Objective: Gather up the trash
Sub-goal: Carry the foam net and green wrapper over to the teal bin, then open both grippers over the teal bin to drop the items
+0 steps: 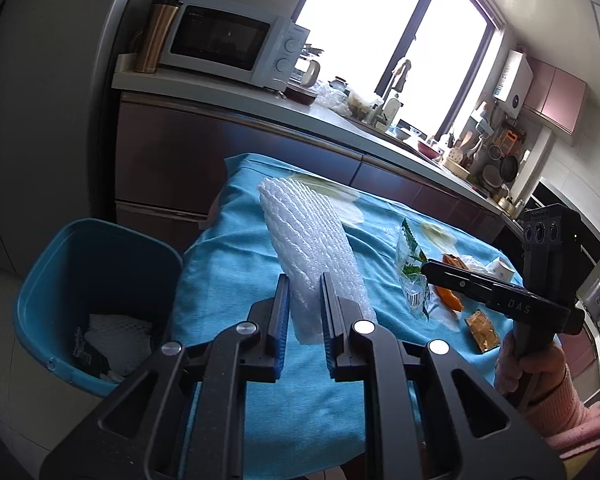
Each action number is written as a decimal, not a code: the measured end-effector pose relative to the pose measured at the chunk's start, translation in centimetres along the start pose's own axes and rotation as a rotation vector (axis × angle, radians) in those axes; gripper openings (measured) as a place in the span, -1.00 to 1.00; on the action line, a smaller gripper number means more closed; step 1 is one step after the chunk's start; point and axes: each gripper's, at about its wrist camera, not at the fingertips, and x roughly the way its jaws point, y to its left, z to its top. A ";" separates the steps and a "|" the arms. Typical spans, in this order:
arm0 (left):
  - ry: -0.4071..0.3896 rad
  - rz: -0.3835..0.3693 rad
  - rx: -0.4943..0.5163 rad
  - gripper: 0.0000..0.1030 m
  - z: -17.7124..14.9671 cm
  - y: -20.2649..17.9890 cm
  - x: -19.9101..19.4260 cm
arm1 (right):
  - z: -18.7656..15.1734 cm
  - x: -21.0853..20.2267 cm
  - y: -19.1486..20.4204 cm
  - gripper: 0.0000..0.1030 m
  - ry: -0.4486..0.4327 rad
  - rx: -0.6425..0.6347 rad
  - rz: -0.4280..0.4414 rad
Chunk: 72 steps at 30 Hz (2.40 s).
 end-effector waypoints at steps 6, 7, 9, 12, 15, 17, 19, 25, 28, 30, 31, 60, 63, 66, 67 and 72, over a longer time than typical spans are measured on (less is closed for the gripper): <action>-0.022 0.075 -0.056 -0.70 -0.2 3.5 -1.5 | 1.6 4.0 2.9 -0.90 0.045 -0.053 0.060; -0.025 0.087 -0.064 -0.70 -0.2 4.1 -1.7 | 1.7 4.5 3.3 -0.90 0.050 -0.062 0.068; -0.030 0.110 -0.078 -0.70 -0.3 5.1 -2.1 | 2.0 5.6 4.2 -0.90 0.063 -0.076 0.086; -0.036 0.143 -0.097 -0.70 -0.3 6.6 -2.5 | 2.4 7.1 5.3 -0.90 0.078 -0.101 0.104; -0.038 0.170 -0.118 -0.70 -0.4 8.0 -2.7 | 2.7 8.6 6.5 -0.90 0.093 -0.122 0.118; -0.037 0.188 -0.130 -0.70 -0.5 8.8 -2.8 | 2.9 9.7 7.2 -0.90 0.105 -0.135 0.126; -0.035 0.209 -0.138 -0.70 -0.7 9.4 -2.8 | 3.1 10.7 7.9 -0.90 0.117 -0.146 0.133; -0.023 0.244 -0.165 -0.70 -1.1 11.3 -2.6 | 3.3 13.5 9.5 -0.90 0.151 -0.169 0.141; -0.017 0.262 -0.176 -0.70 -1.3 12.0 -2.3 | 3.4 14.8 10.0 -0.90 0.170 -0.174 0.144; -0.011 0.275 -0.181 -0.70 -1.4 12.5 -2.1 | 3.5 15.5 10.4 -0.90 0.178 -0.177 0.144; -0.008 0.281 -0.184 -0.70 -1.4 12.8 -2.0 | 3.5 15.9 10.6 -0.90 0.185 -0.181 0.144; 0.110 0.349 -0.251 -0.61 -3.3 16.4 4.0 | 2.8 22.7 11.3 -0.75 0.365 -0.166 0.069; 0.118 0.351 -0.256 -0.57 -3.6 16.6 4.4 | 2.8 22.7 11.0 -0.74 0.361 -0.155 0.070; 0.114 0.351 -0.264 -0.45 -3.8 16.7 4.6 | 2.8 22.4 10.7 -0.74 0.352 -0.145 0.075; 0.112 0.352 -0.267 -0.43 -3.9 16.7 4.6 | 2.7 22.2 10.6 -0.74 0.347 -0.140 0.079; 0.097 0.342 -0.261 -0.43 -3.8 16.2 4.1 | 2.4 20.5 9.7 -0.67 0.318 -0.123 0.091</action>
